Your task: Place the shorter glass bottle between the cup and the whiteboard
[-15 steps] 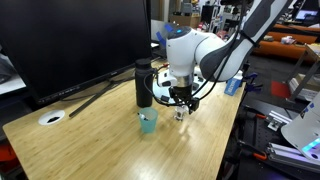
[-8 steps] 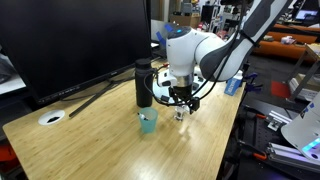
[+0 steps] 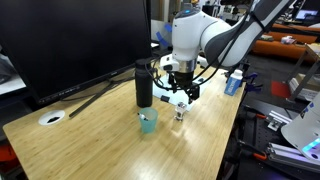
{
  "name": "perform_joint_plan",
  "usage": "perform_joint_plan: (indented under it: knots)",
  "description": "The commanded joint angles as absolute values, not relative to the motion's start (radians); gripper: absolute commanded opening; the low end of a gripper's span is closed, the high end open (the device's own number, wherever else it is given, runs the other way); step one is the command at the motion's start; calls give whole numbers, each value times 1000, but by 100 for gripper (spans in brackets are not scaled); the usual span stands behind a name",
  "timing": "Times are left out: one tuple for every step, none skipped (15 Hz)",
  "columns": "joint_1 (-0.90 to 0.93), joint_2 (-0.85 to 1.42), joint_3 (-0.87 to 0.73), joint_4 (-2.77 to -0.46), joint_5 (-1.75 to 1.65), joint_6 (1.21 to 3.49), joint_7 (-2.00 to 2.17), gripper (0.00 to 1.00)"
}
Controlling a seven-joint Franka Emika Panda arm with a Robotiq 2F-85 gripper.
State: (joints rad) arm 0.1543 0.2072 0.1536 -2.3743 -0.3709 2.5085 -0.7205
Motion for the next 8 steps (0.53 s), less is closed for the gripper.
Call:
perform_joint_plan:
  knots:
    - [122,125,168,-2440,-281,2499,-727,100]
    - [114,117,174,-2445,-213,2456,-750,100]
    - [109,110,176,-2447,-145,2388,-772,100]
    - [129,137,160,-2431,-224,2446,-738,100]
    - [127,131,160,-2438,-188,2416,-750,100]
    - [126,129,160,-2440,-174,2408,-752,100]
    - [126,129,161,-2440,-169,2406,-752,100]
    - [126,129,161,-2440,-168,2405,-752,100]
